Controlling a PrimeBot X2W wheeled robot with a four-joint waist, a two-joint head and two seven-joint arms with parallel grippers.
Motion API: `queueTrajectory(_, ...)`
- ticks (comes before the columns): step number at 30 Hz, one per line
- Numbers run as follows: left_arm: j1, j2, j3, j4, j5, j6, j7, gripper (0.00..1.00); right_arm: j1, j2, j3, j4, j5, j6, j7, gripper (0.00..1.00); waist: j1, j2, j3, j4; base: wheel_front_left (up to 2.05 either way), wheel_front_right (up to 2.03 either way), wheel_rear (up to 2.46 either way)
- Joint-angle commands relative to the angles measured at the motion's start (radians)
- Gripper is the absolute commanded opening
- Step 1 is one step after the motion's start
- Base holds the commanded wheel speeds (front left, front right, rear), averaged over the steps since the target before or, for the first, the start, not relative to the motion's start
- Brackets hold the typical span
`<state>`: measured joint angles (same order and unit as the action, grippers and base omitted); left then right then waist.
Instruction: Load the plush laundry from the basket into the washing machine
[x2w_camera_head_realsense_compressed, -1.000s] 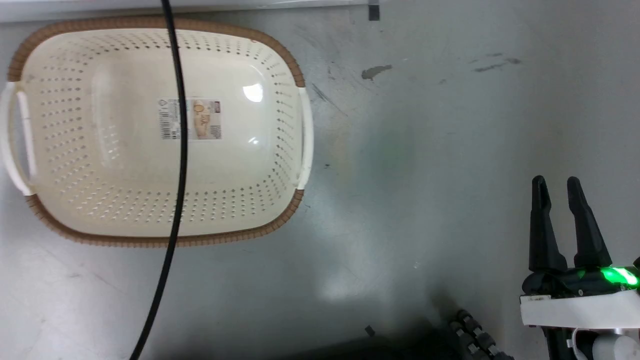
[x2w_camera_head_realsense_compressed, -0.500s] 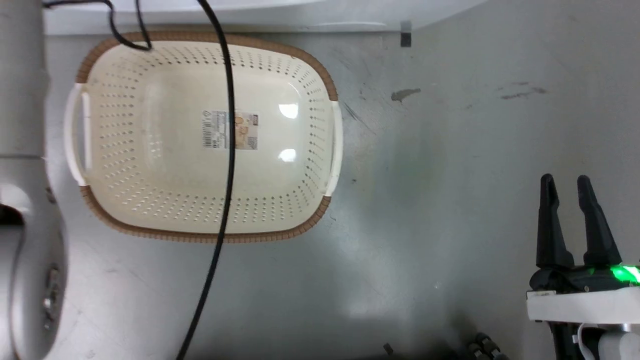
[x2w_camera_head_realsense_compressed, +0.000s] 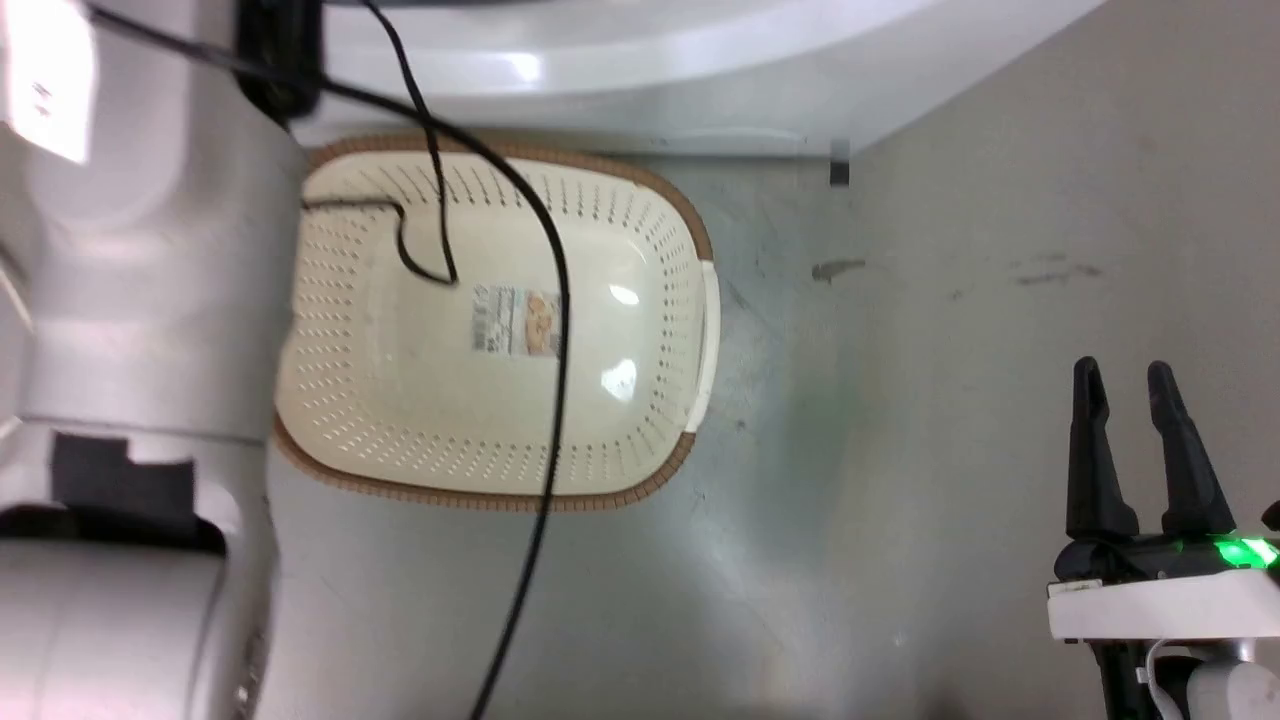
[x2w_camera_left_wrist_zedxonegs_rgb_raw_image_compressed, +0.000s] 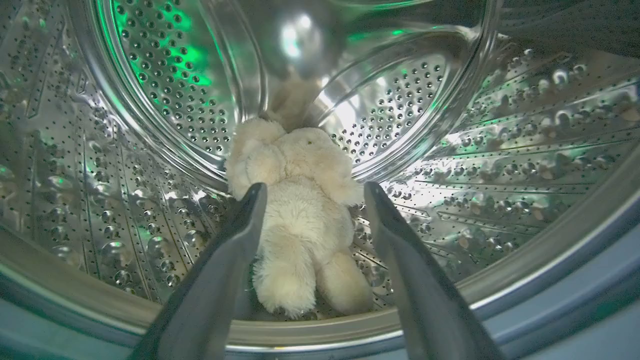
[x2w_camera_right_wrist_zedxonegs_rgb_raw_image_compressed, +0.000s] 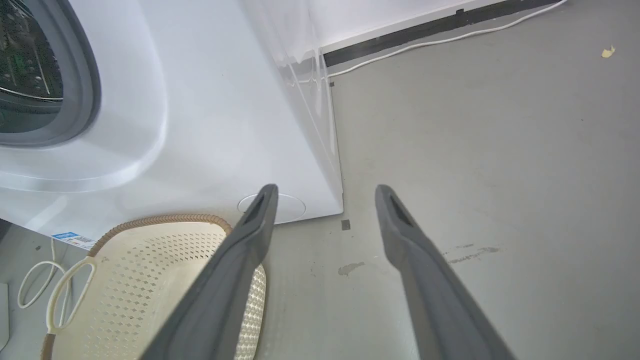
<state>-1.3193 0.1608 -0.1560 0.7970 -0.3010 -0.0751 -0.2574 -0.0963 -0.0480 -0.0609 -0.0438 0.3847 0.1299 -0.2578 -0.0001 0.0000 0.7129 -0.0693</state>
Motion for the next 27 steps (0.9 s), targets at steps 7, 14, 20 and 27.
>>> queueTrajectory(7, 0.157, -0.045, 0.001, -0.047, 0.006, -0.011, -0.004, 1.0, -0.008, -0.002, 0.0, 0.043, -0.02, 0.001, -0.004, 1.0, 0.0001, 0.0, -0.134, 0.032, 0.0, 0.0, 0.0)
queueTrajectory(14, 0.315, -0.073, -0.011, -0.092, 0.018, -0.013, -0.004, 1.0, 0.022, -0.002, 0.005, 0.076, -0.033, 0.001, -0.004, 1.0, 0.0001, 0.0, -0.254, 0.052, 0.0, 0.0, 0.0)
queueTrajectory(20, 0.437, -0.086, -0.035, -0.12, 0.035, -0.007, -0.004, 1.0, 0.056, -0.002, 0.008, 0.105, -0.037, 0.001, -0.004, 1.0, 0.0001, 0.0, -0.363, 0.064, 0.0, 0.0, 0.0)
queueTrajectory(27, 0.559, -0.093, -0.049, -0.156, 0.037, 0.004, -0.004, 1.0, 0.095, -0.002, 0.02, 0.129, -0.06, 0.001, -0.004, 1.0, 0.0001, 0.0, -0.472, 0.075, 0.0, 0.0, 0.0)
